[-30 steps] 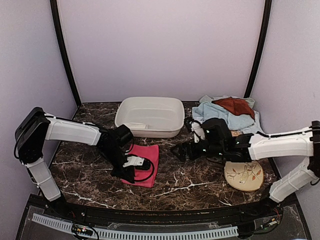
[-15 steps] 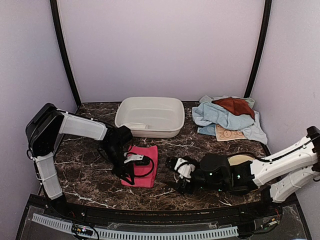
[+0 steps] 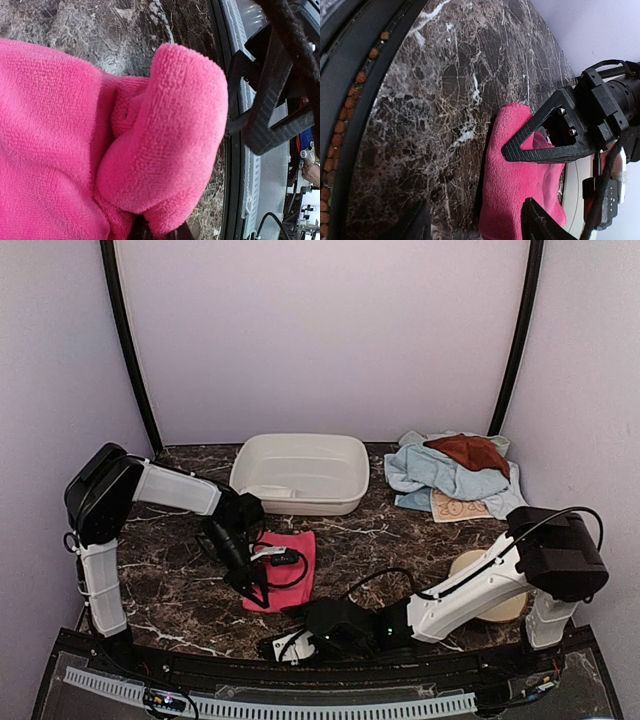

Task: Roll the towels
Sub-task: Roll the towel at the center of the board.

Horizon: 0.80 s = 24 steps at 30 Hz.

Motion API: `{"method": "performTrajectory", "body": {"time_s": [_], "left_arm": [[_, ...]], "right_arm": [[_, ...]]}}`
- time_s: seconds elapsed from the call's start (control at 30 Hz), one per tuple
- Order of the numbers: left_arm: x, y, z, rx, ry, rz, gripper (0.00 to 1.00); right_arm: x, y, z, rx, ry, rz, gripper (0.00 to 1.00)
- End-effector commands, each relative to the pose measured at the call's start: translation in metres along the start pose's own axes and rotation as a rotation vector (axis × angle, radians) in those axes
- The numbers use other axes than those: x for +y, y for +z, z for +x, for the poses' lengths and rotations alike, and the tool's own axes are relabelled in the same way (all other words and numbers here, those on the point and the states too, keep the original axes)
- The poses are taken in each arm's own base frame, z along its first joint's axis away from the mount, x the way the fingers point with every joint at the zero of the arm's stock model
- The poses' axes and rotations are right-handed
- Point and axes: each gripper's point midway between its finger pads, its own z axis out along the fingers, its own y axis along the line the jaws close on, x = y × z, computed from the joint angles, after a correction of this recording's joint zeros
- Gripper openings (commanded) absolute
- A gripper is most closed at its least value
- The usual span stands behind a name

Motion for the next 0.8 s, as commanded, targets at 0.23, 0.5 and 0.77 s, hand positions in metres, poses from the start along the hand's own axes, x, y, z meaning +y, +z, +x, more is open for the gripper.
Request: {"method": "performTrajectory", "body": {"time_s": [0.23,0.5,0.77], "left_arm": [[0.008,0.009,0.029,0.127,-0.054,-0.011,0.04],[-0.002,-0.018,0.012,-0.015,0.028,-0.045,0.47],[-0.003,-0.068,0.011,-0.181,0.089,-0.206,0.50]], "right_arm": [[-0.020,0.043,0.026,0.094,-0.088,0.093,0.47],[-0.018,0.053,0.041,0.134,0.193,-0.028,0.13],[-0.003,0.054,0.041,0.123,0.516,-0.249,0.00]]}}
